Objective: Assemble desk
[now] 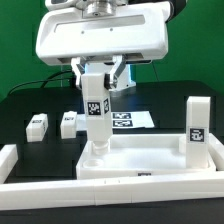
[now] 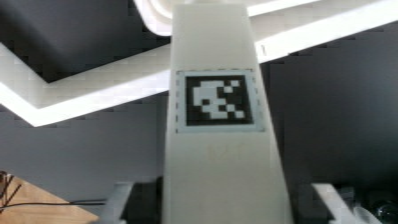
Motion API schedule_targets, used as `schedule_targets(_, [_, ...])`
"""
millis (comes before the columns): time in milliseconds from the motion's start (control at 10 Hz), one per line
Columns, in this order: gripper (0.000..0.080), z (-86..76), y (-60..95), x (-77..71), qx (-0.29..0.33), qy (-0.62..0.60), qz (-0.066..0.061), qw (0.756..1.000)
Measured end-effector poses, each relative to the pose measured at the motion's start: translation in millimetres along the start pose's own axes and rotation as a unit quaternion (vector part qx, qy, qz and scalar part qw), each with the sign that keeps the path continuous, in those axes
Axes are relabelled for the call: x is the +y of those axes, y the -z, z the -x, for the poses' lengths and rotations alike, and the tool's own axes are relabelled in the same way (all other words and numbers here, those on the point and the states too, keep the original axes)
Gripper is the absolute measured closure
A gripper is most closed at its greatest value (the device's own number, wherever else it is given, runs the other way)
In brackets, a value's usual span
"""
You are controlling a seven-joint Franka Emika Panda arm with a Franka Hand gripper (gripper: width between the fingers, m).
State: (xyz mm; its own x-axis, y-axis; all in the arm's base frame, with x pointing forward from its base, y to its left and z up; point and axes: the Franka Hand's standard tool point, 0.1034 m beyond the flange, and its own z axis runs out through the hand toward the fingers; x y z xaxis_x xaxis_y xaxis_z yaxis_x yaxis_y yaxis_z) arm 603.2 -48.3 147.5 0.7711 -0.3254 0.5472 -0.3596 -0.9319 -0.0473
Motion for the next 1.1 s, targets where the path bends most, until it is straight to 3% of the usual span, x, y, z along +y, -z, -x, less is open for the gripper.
schedule_targets(500, [0.0509,10.9,-10.4,7.3,-0.011,0.003,0.010,1.000])
schedule_targets(800, [0.0509,-0.2,-19.4,16.5,0.000,0.003,0.019,1.000])
schedule_targets(1100, [0.0509,4.8,-28.9,16.3,-0.002,0.009,0.024,1.000])
